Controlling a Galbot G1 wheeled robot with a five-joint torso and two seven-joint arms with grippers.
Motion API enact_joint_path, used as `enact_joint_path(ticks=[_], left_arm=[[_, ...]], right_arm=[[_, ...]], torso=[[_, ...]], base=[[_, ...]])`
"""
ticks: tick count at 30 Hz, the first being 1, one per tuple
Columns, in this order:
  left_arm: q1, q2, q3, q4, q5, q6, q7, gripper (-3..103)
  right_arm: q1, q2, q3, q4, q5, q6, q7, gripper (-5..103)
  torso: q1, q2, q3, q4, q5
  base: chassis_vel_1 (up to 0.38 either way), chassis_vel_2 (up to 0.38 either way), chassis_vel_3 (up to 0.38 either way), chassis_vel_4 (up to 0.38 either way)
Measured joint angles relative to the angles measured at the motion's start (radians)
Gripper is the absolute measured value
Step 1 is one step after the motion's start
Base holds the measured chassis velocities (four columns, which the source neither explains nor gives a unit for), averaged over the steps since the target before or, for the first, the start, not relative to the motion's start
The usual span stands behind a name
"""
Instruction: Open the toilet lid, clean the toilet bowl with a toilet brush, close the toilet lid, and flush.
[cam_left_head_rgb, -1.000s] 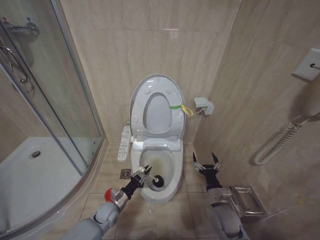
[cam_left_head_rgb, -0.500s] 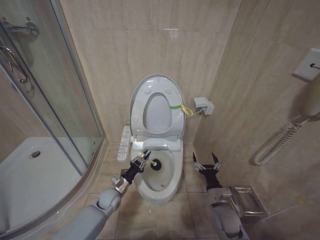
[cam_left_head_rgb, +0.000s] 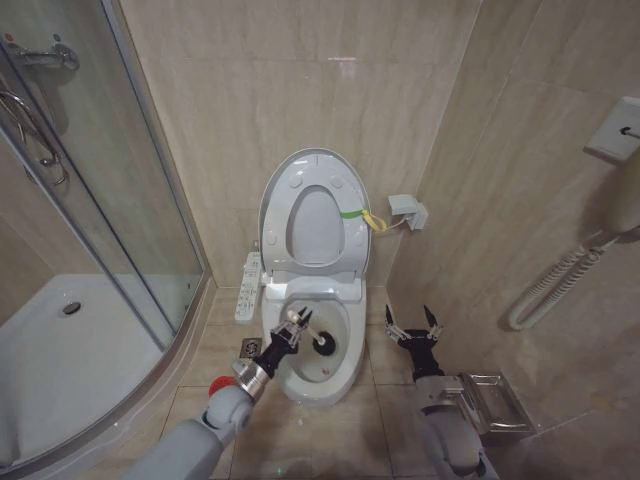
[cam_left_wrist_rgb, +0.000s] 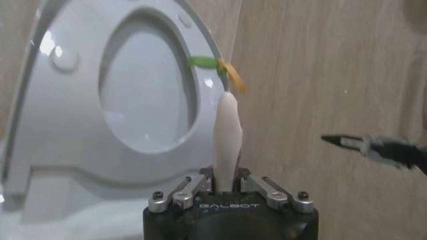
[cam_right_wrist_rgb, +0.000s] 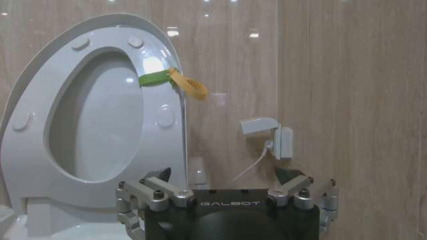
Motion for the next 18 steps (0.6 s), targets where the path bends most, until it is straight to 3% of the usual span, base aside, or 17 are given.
enact_joint_path(ticks=[8,18], left_arm=[[0.001,0.010,0.028,0.073,-0.019,0.020,-0.012,19],[-0.028,0.024,-0.006,0.197,-0.041,-0.001,0.015,19]], right_arm=[[0.000,0.000,0.000,0.000,0.000,0.000,0.000,100],[0.000,0.000,0.000,0.000,0.000,0.000,0.000,100]], torso=[[0.000,0.000,0.000,0.0001,0.0000],[0.000,0.000,0.000,0.0001,-0.0001]], base=[[0.000,0.000,0.000,0.000],[0.000,0.000,0.000,0.000]])
